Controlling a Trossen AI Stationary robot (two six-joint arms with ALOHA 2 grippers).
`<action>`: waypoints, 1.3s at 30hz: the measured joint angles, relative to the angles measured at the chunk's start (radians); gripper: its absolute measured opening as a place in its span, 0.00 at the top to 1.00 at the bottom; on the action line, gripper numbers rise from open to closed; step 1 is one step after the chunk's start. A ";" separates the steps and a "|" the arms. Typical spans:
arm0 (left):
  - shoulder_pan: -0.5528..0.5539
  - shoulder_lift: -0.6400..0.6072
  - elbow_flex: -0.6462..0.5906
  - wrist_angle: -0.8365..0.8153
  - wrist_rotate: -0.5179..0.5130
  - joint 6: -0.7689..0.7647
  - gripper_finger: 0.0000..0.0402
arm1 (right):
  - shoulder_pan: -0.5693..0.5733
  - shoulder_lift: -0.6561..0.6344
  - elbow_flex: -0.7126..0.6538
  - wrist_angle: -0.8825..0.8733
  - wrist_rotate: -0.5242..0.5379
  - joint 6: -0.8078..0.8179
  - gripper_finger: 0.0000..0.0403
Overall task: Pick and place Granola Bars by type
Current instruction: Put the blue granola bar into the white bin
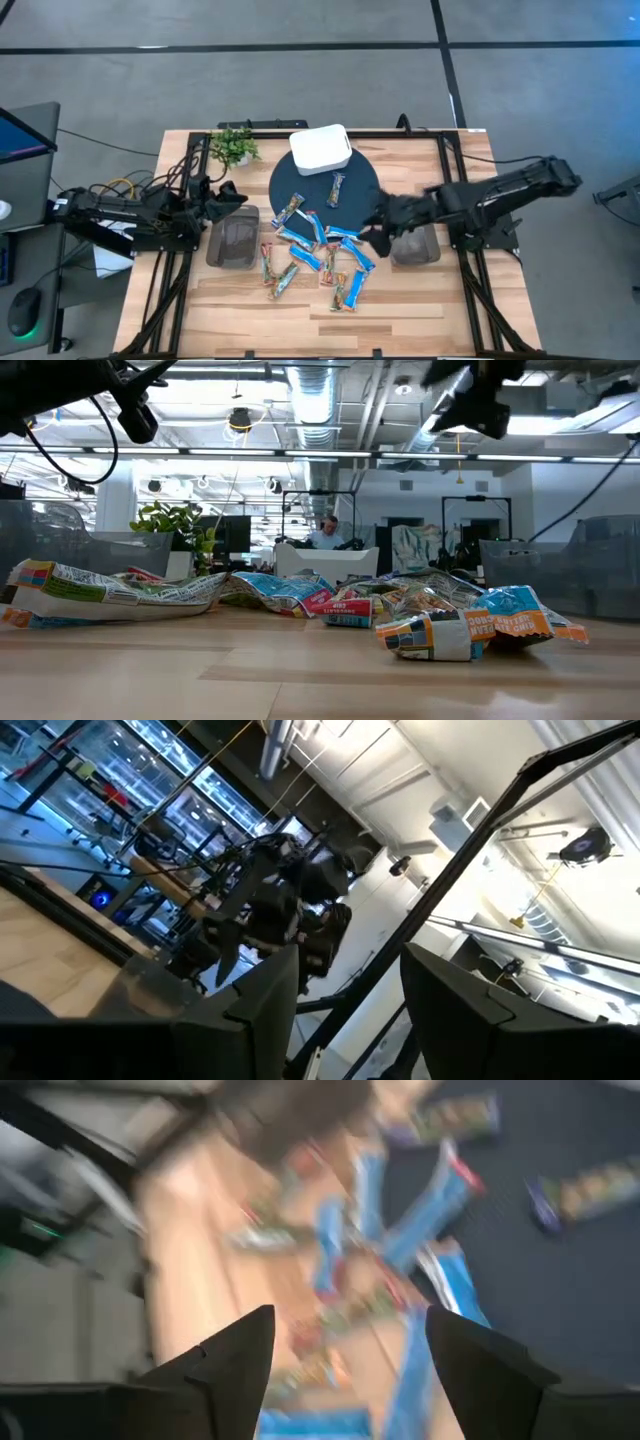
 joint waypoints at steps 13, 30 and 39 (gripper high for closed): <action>0.000 0.000 0.000 -0.086 -0.005 0.017 0.57 | 0.079 0.370 0.179 -0.262 0.062 0.178 0.37; 0.000 -0.001 0.000 -0.141 -0.021 0.011 0.57 | 0.026 0.579 0.248 -0.327 -0.072 0.246 0.37; 0.000 0.000 0.000 -0.152 -0.036 0.009 0.57 | 0.025 0.592 0.247 -0.300 -0.066 0.257 0.37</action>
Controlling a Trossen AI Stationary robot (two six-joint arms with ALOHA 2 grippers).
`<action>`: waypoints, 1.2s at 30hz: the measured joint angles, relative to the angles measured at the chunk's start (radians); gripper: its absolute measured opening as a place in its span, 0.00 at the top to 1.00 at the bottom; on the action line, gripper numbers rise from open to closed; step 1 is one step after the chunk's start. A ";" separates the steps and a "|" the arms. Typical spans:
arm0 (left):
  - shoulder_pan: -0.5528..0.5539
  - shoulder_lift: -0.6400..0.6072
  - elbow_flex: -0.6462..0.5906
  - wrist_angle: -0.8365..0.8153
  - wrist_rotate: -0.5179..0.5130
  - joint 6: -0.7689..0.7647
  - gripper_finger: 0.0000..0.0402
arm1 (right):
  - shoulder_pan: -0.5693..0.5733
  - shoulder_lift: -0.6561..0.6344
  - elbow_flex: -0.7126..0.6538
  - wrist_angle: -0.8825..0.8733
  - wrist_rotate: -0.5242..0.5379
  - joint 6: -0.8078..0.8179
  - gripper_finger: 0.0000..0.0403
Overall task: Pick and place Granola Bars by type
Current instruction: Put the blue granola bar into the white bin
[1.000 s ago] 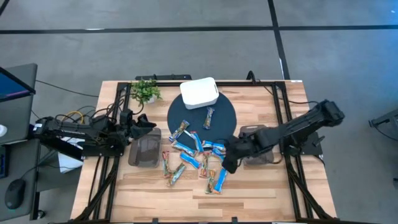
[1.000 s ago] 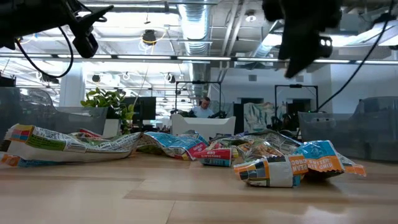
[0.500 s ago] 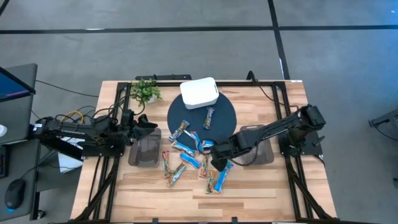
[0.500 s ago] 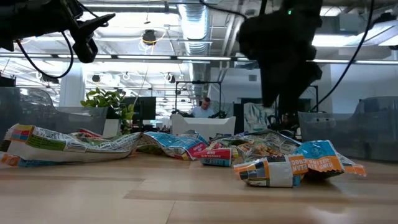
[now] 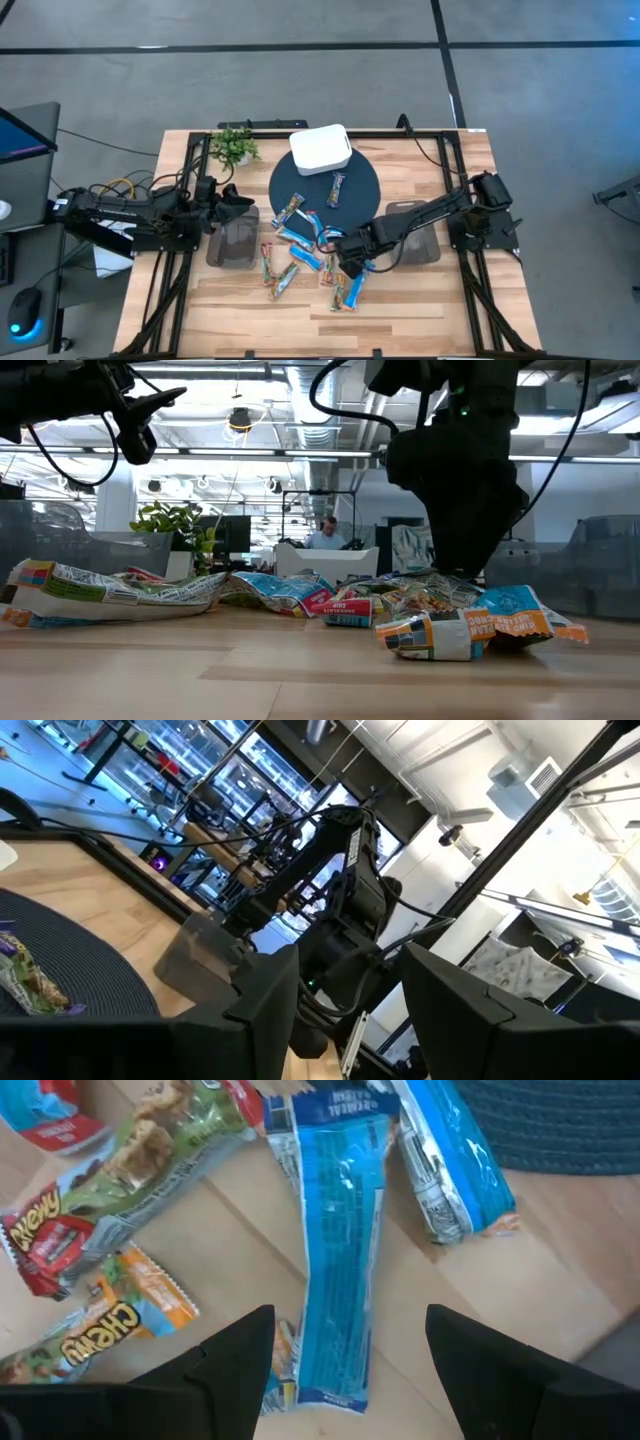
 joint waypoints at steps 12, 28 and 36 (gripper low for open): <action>0.000 0.000 0.000 -0.049 -0.049 0.000 0.57 | -0.015 0.026 -0.009 0.059 -0.002 0.000 0.37; 0.000 0.000 0.000 -0.065 -0.053 -0.001 0.57 | -0.022 0.032 -0.012 0.054 -0.030 -0.002 0.58; 0.000 0.000 0.000 -0.078 -0.074 -0.001 0.57 | -0.022 0.032 -0.012 0.054 -0.030 -0.003 0.75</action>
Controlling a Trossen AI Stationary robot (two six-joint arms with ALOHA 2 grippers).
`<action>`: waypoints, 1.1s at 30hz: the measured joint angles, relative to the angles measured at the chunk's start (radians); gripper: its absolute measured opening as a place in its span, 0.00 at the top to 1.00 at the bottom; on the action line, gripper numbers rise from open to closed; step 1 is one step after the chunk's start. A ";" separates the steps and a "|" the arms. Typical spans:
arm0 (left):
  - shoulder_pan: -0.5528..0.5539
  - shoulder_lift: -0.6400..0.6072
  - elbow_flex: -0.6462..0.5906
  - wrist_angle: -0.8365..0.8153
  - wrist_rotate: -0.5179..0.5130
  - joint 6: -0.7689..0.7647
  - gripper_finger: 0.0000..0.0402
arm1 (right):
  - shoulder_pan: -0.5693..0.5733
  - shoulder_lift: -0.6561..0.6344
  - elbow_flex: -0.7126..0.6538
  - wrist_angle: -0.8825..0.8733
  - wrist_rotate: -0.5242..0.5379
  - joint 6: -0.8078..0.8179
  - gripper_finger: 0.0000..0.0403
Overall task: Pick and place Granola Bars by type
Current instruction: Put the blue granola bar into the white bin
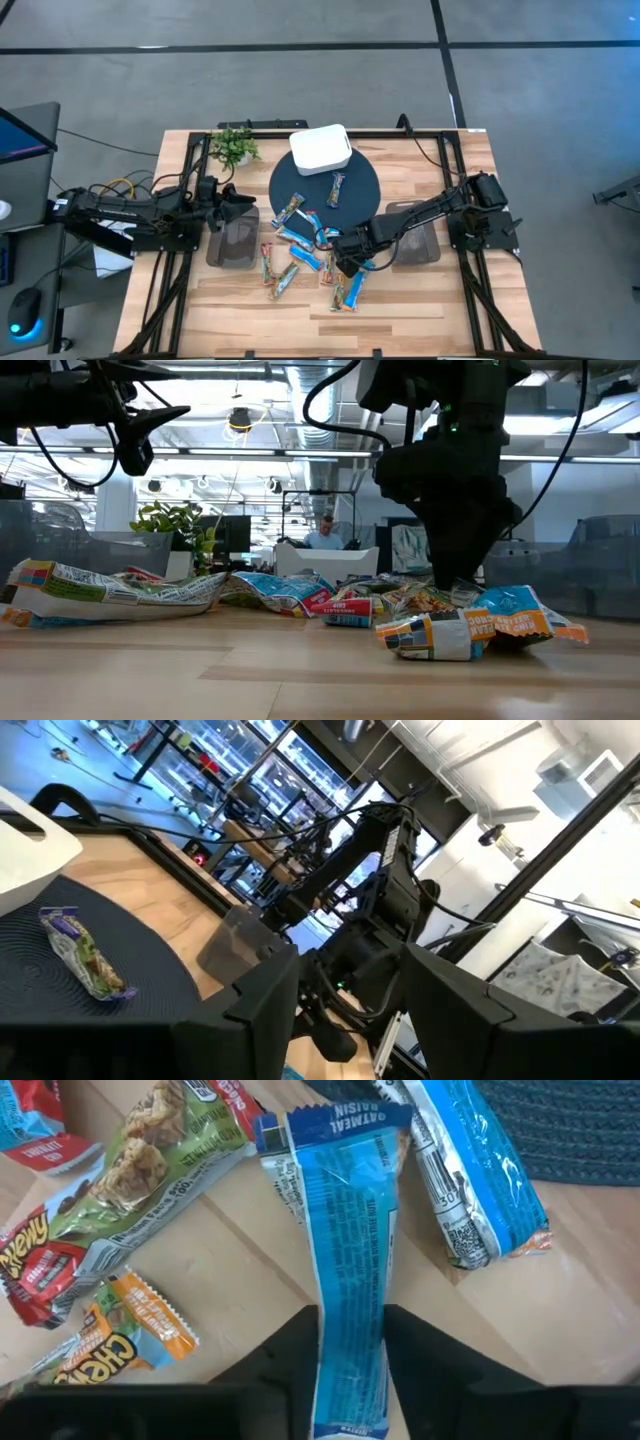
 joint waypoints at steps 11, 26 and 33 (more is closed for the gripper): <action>0.000 0.000 0.000 -0.017 -0.004 -0.012 0.57 | 0.000 0.000 0.000 0.032 0.002 -0.032 0.98; 0.000 0.000 0.000 -0.017 -0.004 -0.022 0.57 | -0.006 -0.004 0.140 0.047 -0.003 -0.173 1.00; 0.000 0.000 0.000 -0.051 -0.004 -0.046 0.57 | -0.065 -0.004 0.266 0.020 0.050 -0.330 1.00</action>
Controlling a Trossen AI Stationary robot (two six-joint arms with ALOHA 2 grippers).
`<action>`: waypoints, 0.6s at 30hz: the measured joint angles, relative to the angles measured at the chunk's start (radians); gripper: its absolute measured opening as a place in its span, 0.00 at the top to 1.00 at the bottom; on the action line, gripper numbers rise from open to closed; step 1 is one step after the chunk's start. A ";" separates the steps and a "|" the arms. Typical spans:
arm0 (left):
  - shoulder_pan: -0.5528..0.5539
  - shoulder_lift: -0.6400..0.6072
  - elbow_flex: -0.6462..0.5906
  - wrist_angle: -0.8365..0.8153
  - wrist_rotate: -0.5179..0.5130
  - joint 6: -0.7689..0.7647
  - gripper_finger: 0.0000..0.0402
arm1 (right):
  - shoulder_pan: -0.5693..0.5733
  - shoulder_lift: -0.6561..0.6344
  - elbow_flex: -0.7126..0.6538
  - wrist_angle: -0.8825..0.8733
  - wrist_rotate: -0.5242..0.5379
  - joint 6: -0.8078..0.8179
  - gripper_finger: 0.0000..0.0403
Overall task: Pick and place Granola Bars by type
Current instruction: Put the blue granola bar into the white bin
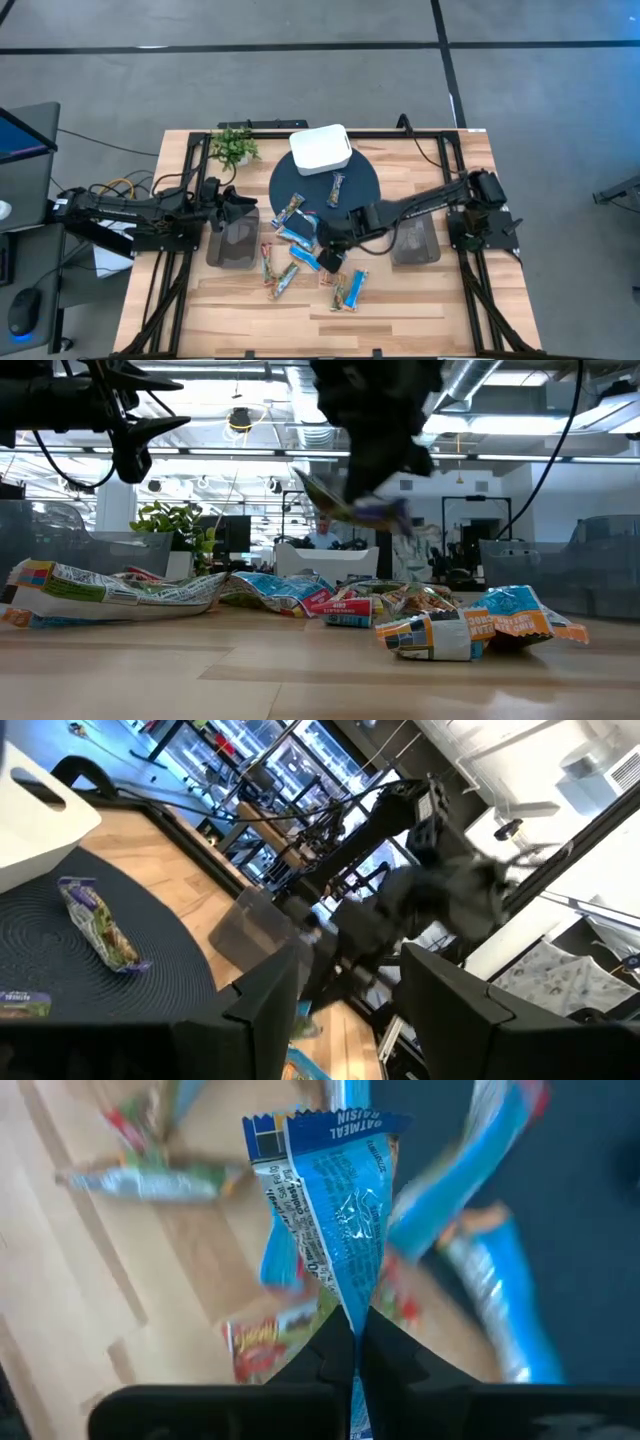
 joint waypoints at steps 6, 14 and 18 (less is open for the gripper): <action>0.000 0.000 0.000 -0.004 0.000 -0.013 0.57 | -0.126 0.000 0.094 -0.068 0.083 -0.174 1.00; 0.000 0.000 0.000 -0.004 -0.024 -0.030 0.57 | -0.364 0.000 0.144 -0.069 0.108 -0.342 1.00; 0.000 0.000 0.000 -0.008 -0.043 -0.034 0.57 | -0.475 0.004 0.145 0.000 0.107 -0.366 1.00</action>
